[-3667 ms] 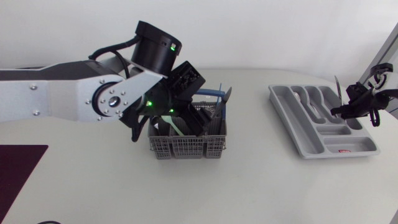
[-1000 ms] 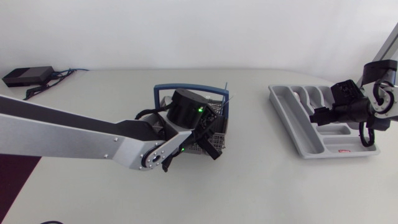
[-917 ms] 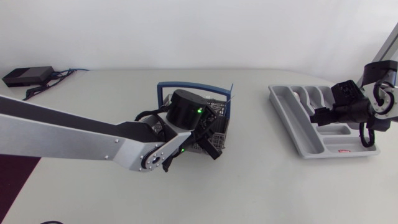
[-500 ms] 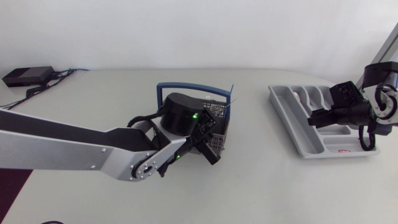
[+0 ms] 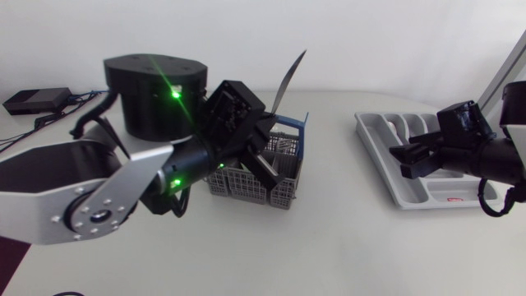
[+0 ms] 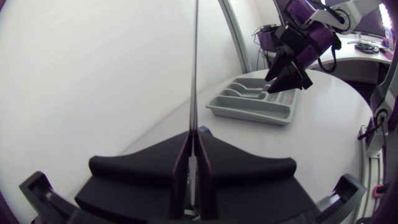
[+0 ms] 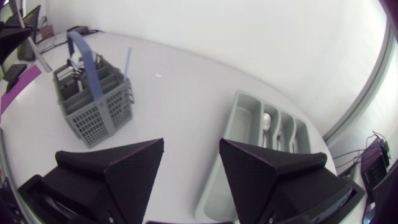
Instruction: Unload the cutlery basket into the drawer organizer.
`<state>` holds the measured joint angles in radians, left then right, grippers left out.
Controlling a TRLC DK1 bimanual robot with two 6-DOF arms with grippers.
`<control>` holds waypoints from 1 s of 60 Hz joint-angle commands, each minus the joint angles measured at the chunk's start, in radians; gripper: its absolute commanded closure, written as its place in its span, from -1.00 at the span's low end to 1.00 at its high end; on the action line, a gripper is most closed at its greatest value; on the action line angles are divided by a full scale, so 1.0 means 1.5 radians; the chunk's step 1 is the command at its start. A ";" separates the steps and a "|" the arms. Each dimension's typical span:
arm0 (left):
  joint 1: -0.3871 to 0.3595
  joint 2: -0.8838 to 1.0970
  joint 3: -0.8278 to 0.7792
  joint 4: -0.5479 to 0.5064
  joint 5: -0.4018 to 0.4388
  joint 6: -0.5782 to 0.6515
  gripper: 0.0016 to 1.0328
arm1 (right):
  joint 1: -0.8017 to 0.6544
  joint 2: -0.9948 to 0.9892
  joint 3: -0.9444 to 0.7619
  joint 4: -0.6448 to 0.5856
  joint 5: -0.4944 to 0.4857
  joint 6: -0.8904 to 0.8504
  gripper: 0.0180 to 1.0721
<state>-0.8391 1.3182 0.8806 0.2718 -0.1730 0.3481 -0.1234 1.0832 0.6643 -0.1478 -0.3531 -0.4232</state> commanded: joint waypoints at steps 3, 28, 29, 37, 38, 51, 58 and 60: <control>0.023 -0.052 0.014 -0.050 0.057 -0.033 0.94 | 0.040 -0.068 -0.029 -0.044 -0.045 -0.011 -0.26; 0.081 -0.107 0.029 -0.218 0.332 -0.067 0.94 | 0.199 -0.112 -0.044 -0.136 -0.218 -0.002 -0.26; 0.081 -0.106 0.029 -0.222 0.338 -0.067 0.94 | 0.202 -0.106 -0.044 -0.139 -0.228 -0.002 -0.26; 0.099 -0.096 0.036 -0.238 0.418 -0.084 0.94 | 0.232 -0.081 -0.050 -0.142 -0.272 -0.011 -0.26; 0.103 -0.093 0.037 -0.239 0.434 -0.086 0.94 | 0.237 -0.078 -0.051 -0.142 -0.277 -0.012 -0.26; 0.124 -0.051 0.047 -0.243 0.544 -0.122 0.94 | 0.302 -0.034 -0.050 -0.162 -0.312 -0.031 -0.25; 0.123 -0.033 0.057 -0.248 0.573 -0.134 0.94 | 0.331 -0.034 -0.039 -0.178 -0.320 -0.030 -0.25; 0.124 -0.028 0.061 -0.249 0.584 -0.138 0.94 | 0.339 -0.034 -0.033 -0.182 -0.323 -0.027 -0.25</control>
<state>-0.6590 1.2507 0.9268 -0.1009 0.6670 0.1757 0.3573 1.0233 0.6147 -0.3996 -0.8192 -0.4530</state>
